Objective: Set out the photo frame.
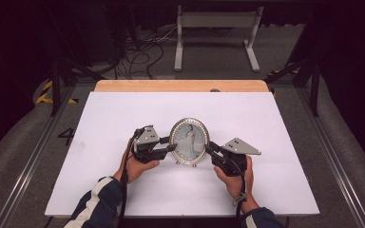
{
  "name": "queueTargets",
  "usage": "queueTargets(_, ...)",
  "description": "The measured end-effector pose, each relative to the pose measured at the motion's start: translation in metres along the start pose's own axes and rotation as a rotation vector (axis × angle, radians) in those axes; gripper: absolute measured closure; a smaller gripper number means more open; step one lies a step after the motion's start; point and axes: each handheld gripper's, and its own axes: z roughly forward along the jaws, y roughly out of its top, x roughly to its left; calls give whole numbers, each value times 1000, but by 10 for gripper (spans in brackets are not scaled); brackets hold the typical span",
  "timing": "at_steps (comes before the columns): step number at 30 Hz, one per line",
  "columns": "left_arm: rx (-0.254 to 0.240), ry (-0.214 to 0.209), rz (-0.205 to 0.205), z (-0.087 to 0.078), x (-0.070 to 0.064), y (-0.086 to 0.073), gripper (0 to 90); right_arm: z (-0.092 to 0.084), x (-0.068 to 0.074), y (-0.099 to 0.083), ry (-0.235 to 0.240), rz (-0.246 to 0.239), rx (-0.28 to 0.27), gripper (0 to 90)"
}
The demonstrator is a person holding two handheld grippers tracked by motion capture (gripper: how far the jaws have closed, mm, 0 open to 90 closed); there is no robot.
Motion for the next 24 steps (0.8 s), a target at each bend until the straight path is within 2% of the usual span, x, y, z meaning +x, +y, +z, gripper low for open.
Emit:
queueTargets(2,3,2,7,-1,-1,0,683,2,0,-2,5,21,5,750)
queueTargets(9,16,4,23,-4,-4,0,691,6,0,-5,-4,24,10,742)
queueTargets(24,44,26,23,-5,-10,-5,679,9,4,-3,-4,-9,6,742)
